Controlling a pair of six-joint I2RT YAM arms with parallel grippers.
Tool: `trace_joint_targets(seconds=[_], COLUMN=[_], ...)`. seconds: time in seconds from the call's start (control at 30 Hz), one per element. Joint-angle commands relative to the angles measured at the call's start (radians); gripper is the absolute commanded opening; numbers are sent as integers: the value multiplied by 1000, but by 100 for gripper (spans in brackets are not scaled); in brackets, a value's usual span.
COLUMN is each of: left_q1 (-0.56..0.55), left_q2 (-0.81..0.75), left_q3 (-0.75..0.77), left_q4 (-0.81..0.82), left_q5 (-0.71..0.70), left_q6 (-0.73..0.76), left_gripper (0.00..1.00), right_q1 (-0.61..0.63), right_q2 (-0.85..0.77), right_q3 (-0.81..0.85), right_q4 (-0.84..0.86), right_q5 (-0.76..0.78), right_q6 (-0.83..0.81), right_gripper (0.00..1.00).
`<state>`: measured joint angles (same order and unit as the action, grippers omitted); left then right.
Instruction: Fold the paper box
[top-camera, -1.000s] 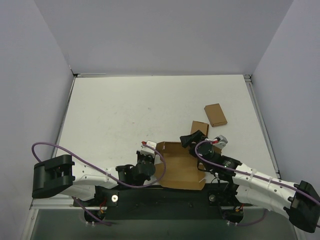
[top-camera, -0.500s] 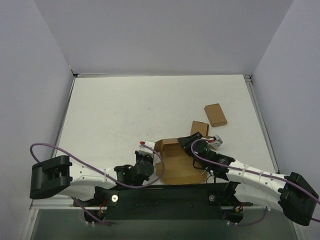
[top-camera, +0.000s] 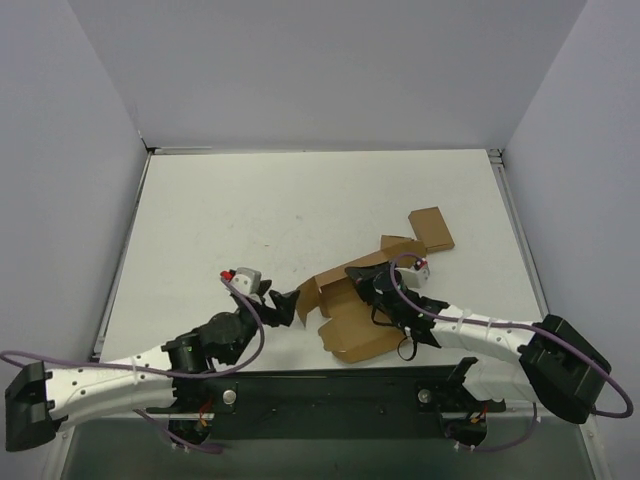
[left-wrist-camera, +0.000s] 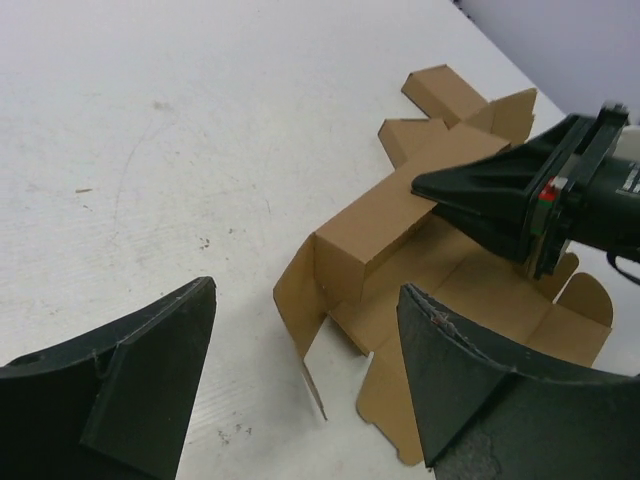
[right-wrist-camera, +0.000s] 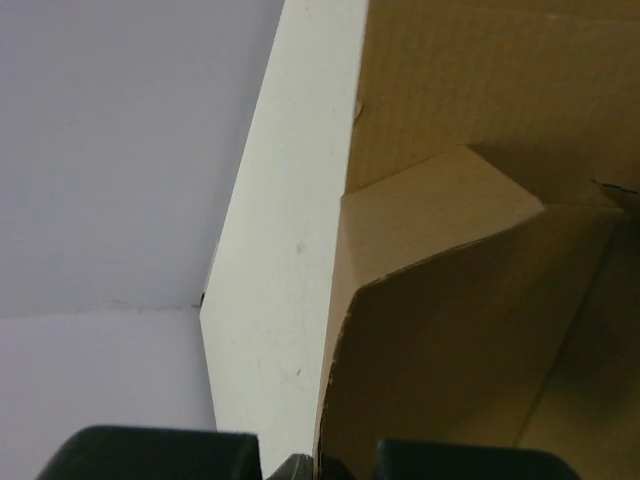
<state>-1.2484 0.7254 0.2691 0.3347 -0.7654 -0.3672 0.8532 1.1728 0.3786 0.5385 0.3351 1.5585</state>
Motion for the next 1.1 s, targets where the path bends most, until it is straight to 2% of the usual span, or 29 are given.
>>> trace_joint_targets(seconds=[0.0,0.1,0.13,0.17,0.27,0.43,0.6,0.73,0.83,1.07], left_q1=[151,257,347,387,552,697,748,748,748,744], left_q2=[-164,-208,-202,-173,-86,-14,11,74,94,173], left_q3=[31,88,107,128,183,205,180,136,75,7], left_q4=[-196,-305,-327,-386,-421,-393,-353,-350,-266,-204], left_q5=[181,294,346,429,598,606,615,646,667,710], left_q6=[-53,-67,-64,-73,-72,-98,-111,-113,-105,-88], left_gripper=[83,86,86,86,86,86,86,86,85,82], right_q1=[-5,-8,-13,-16,-37,-95,-111,-123,-138,-149], right_q2=[56,108,134,148,201,321,358,364,389,422], right_q3=[66,95,115,126,147,129,135,120,99,69], right_q4=[118,223,244,276,334,465,471,482,512,589], right_q5=[-27,-85,-99,-132,-206,-327,-383,-392,-406,-407], right_q6=[160,97,86,68,20,6,-37,-49,-40,-49], right_gripper=[0,0,0,0,0,0,0,0,0,0])
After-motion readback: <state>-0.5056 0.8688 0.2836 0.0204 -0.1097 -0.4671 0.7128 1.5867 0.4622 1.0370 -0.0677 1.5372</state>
